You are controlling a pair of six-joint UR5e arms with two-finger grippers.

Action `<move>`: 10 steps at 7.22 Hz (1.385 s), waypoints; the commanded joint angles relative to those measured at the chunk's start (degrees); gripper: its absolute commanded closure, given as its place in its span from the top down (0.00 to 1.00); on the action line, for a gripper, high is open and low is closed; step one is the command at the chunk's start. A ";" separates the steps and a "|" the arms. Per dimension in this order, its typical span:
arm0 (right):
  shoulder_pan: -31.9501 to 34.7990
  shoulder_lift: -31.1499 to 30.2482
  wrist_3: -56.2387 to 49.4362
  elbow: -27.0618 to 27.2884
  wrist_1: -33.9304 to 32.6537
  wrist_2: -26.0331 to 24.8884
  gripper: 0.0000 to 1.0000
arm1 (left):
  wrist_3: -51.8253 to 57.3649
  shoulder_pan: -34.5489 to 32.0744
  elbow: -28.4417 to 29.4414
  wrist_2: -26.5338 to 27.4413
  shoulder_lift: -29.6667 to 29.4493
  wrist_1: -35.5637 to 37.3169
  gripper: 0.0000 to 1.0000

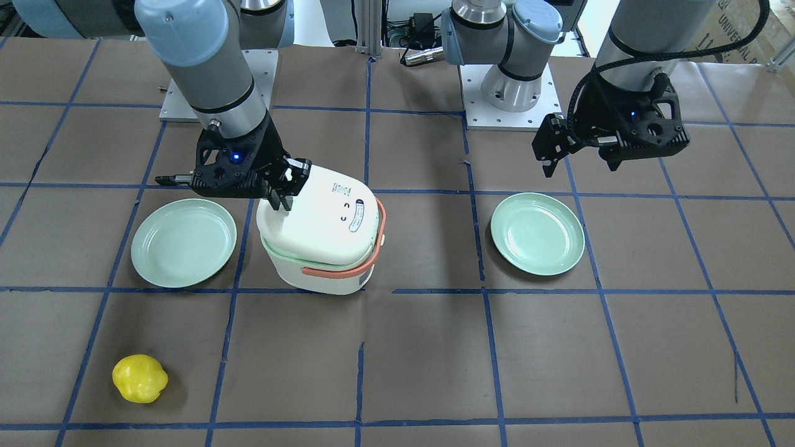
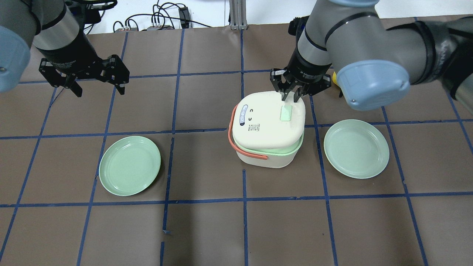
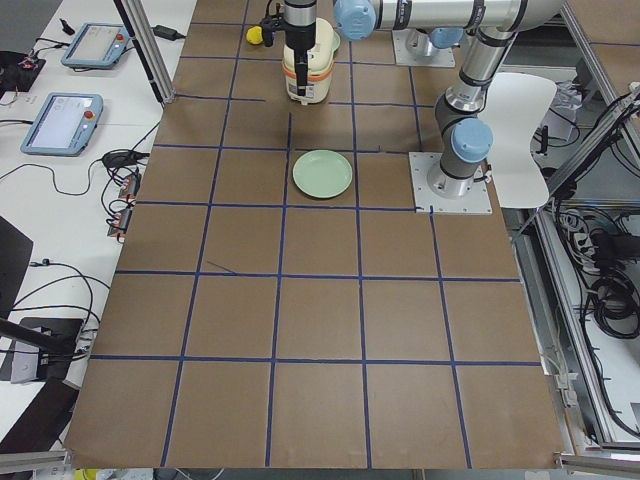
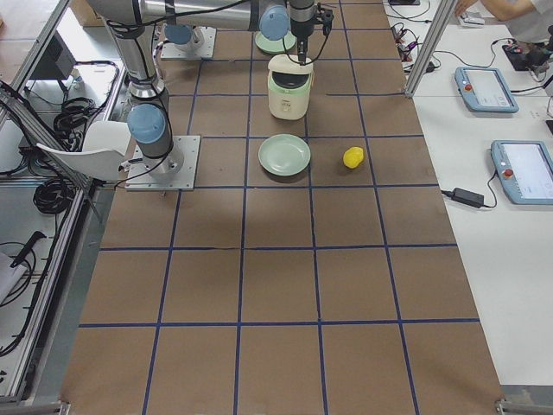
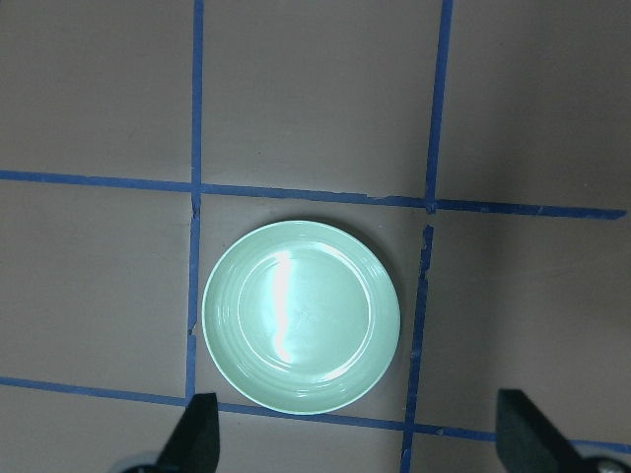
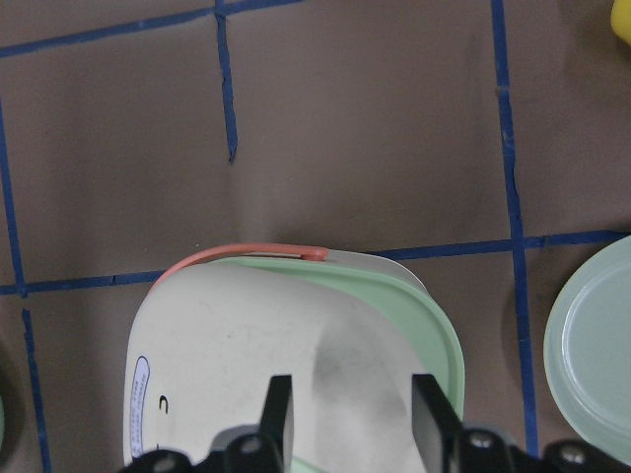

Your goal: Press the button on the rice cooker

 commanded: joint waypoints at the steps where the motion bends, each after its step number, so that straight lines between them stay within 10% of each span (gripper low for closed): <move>1: -1.20 2.27 -0.22 -8.80 7.69 -2.24 0.79 | 0.00 0.00 0.00 0.00 0.00 0.00 1.00; 4: -6.99 -1.21 -8.03 -9.54 14.64 -6.12 0.80 | 0.00 0.00 0.00 0.00 0.00 0.00 1.00; 5: -9.27 -1.15 -17.09 -9.71 12.05 -6.56 0.99 | 0.00 0.00 0.00 0.00 0.00 0.00 1.00; 10: -8.94 -4.22 -16.40 -7.52 16.51 -4.90 1.00 | 0.00 0.00 0.00 0.00 0.00 0.00 1.00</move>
